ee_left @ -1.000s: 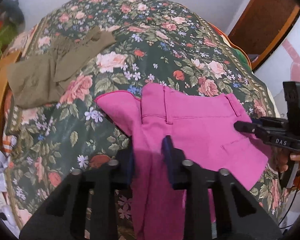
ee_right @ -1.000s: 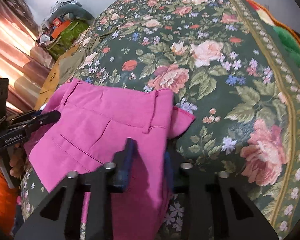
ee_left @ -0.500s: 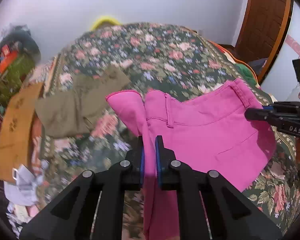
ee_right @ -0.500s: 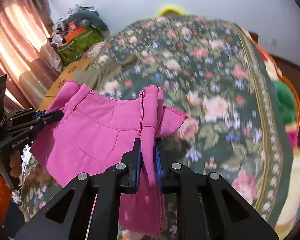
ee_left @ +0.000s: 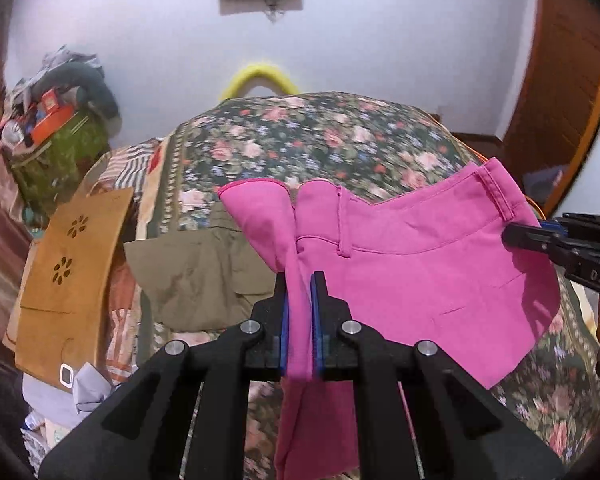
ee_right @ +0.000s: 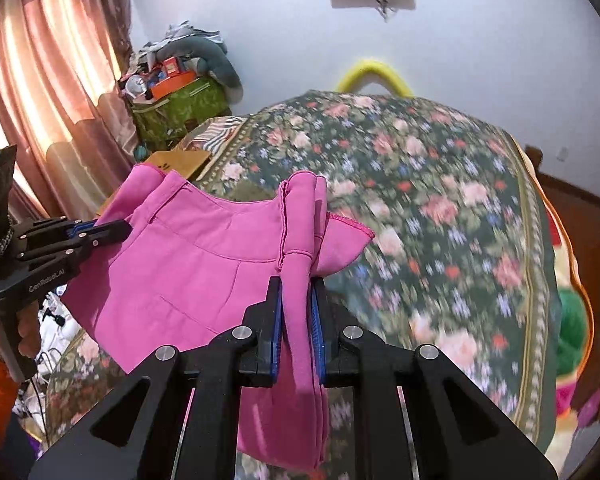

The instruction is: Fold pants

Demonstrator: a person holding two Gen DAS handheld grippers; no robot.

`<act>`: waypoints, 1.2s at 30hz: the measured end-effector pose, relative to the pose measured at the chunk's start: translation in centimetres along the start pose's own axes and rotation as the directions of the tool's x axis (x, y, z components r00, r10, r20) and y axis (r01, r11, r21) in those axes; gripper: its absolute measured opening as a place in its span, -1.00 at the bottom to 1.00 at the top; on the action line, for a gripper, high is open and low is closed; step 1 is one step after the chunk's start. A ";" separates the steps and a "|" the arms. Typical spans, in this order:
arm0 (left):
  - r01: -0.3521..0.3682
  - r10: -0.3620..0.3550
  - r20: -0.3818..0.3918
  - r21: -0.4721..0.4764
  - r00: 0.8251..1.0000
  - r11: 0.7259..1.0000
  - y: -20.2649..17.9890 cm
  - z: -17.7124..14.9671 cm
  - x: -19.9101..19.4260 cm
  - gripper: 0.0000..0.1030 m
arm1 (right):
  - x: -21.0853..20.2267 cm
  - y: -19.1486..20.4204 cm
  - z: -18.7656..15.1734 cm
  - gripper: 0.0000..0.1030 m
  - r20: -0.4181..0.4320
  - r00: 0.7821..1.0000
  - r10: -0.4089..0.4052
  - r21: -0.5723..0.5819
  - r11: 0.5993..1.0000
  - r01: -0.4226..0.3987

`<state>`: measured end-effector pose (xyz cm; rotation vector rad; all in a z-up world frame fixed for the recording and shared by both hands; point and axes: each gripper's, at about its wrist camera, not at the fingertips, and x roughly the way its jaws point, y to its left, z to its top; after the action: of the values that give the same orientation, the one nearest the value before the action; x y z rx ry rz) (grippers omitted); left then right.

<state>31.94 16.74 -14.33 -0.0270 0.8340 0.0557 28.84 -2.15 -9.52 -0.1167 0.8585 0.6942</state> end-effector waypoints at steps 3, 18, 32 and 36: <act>-0.028 0.028 -0.008 -0.034 1.000 0.999 2.1 1.0 1.1 -0.82 | 1.7 1.2 1.5 -0.78 0.002 1.000 -0.008 -0.031 0.999 0.008; -0.174 0.170 -0.041 -0.108 0.985 0.979 11.4 2.4 8.8 -0.82 | 13.6 5.8 6.9 -0.78 -0.037 0.998 -0.048 -0.118 0.992 0.043; -0.266 0.248 -0.177 -0.087 0.953 0.960 14.1 0.9 20.2 -0.82 | 21.9 5.0 5.8 -0.73 -0.101 0.990 -0.098 -0.150 0.985 0.082; -0.288 0.262 -0.224 -0.092 0.939 0.953 14.7 -0.4 21.4 -0.77 | 21.9 4.6 5.2 -0.70 -0.111 0.989 -0.100 -0.162 0.983 0.081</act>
<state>45.15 32.22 -30.50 -0.0330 1.0407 0.3755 39.31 14.57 -21.21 -0.3401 0.9062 0.6740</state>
